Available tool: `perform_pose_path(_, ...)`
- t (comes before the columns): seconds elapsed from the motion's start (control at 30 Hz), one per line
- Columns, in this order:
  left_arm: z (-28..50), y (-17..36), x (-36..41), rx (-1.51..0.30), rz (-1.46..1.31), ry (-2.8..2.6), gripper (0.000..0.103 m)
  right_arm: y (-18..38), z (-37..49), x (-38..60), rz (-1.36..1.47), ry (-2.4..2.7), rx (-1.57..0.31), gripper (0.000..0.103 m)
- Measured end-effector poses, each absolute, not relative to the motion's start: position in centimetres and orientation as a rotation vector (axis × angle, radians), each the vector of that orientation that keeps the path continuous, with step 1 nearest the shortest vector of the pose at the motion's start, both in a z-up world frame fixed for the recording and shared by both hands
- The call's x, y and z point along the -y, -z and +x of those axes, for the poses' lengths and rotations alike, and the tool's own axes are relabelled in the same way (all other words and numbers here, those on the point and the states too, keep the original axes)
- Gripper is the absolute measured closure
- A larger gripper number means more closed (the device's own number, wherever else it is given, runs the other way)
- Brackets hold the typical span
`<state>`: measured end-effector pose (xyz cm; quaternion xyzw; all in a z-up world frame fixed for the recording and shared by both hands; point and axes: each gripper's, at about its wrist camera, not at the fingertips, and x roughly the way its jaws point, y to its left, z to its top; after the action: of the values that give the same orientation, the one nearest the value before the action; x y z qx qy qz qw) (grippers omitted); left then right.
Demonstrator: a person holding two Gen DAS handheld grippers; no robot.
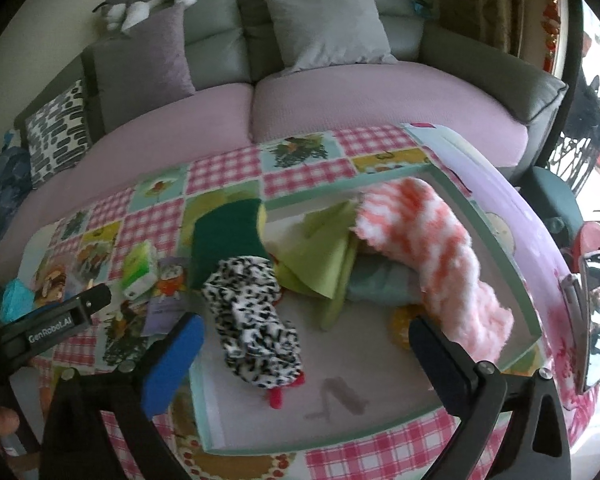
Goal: Organize soft objects
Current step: 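Move both tools back from the tray toward the tissue pack and wipes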
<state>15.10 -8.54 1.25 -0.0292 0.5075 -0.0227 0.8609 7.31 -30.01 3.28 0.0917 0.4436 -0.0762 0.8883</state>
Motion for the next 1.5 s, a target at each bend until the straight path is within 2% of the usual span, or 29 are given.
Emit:
perform_pose_path(0.37,16.8,-1.0,6.8,-1.080,-0.115,0.062,0.006,-4.1,9.3,26.9,0.166,0.062,-0.914,0.000)
perform_pose_path(0.63,20.4,-0.9,6.1,-1.208,-0.251,0.164,0.006,-2.8,11.4,24.6,0.150,-0.008,-0.957,0.000)
perform_pose_path(0.8,22.7,-0.1,7.7,-1.255,-0.211,0.153,0.007,-2.4,12.1,24.7,0.128,0.003,-0.972,0.000)
perform_pose_path(0.9,24.0,1.2,9.0,-1.284,-0.193,0.161,0.018,-2.0,12.7,24.7,0.110,0.005,-0.982,0.000)
perform_pose_path(1.0,24.7,2.3,9.5,-1.310,-0.200,0.164,0.020,-1.8,13.3,24.7,0.096,0.006,-0.990,0.000)
perform_pose_path(1.07,25.0,3.0,9.7,-1.326,-0.204,0.158,0.031,-1.7,13.6,24.6,0.089,0.004,-0.995,0.000)
perform_pose_path(1.13,25.2,3.5,10.0,-1.333,-0.202,0.169,0.047,-1.5,13.8,24.5,0.086,0.002,-0.998,0.001)
perform_pose_path(1.37,24.7,4.0,10.1,-1.323,-0.214,0.187,0.049,-1.3,13.6,24.1,0.086,-0.019,-1.005,0.003)
perform_pose_path(1.5,22.8,3.3,8.6,-1.299,-0.227,0.166,0.049,-1.3,13.2,23.5,0.077,-0.042,-1.009,0.014)
